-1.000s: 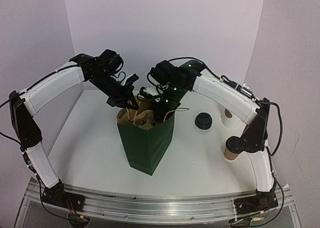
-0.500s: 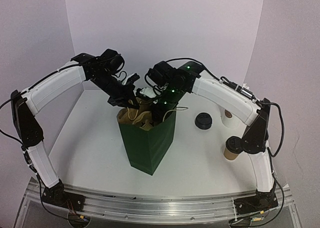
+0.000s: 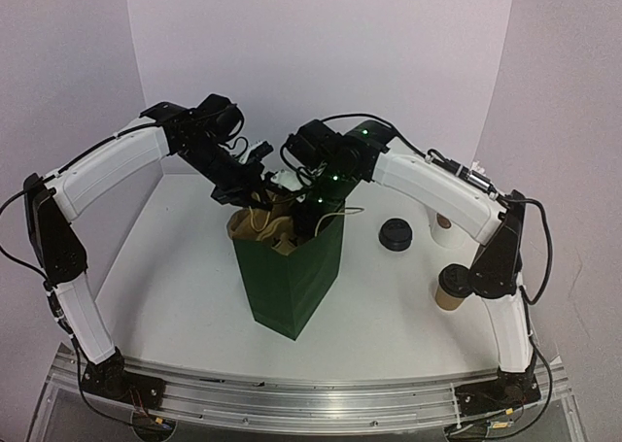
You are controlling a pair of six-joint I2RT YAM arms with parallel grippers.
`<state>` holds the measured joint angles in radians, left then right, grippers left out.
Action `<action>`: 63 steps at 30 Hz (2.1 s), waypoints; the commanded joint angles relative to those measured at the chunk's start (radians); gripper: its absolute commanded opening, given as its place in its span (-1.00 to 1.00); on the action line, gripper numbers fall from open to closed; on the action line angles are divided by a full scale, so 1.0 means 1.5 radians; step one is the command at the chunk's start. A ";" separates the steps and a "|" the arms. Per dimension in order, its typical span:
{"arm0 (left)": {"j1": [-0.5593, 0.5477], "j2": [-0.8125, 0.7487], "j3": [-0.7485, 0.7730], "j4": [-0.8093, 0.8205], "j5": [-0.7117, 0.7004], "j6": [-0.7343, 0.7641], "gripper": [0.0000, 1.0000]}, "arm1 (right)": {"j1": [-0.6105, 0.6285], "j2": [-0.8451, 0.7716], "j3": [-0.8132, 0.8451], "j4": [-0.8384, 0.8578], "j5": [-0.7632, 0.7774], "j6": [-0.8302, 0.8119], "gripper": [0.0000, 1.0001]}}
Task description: Pack the takeout coffee
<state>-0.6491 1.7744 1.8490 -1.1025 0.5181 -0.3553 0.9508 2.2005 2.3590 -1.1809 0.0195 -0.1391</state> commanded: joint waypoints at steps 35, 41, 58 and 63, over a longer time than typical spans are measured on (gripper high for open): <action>-0.005 0.040 0.161 -0.064 -0.071 -0.019 -1.00 | 0.003 -0.046 -0.160 0.031 0.017 -0.008 -1.00; -0.010 0.045 0.154 -0.056 -0.058 -0.019 -1.00 | 0.003 -0.004 -0.119 0.036 0.008 -0.011 -1.00; -0.010 0.050 0.137 -0.017 -0.016 -0.012 -1.00 | 0.003 0.031 -0.197 0.053 0.018 -0.006 -1.00; -0.010 0.047 0.118 -0.011 -0.017 -0.014 -1.00 | 0.003 0.035 -0.231 0.094 0.020 -0.011 -1.00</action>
<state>-0.6603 1.8565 2.0374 -1.1722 0.4544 -0.3889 0.9524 2.2255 2.0423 -1.0747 0.0422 -0.1535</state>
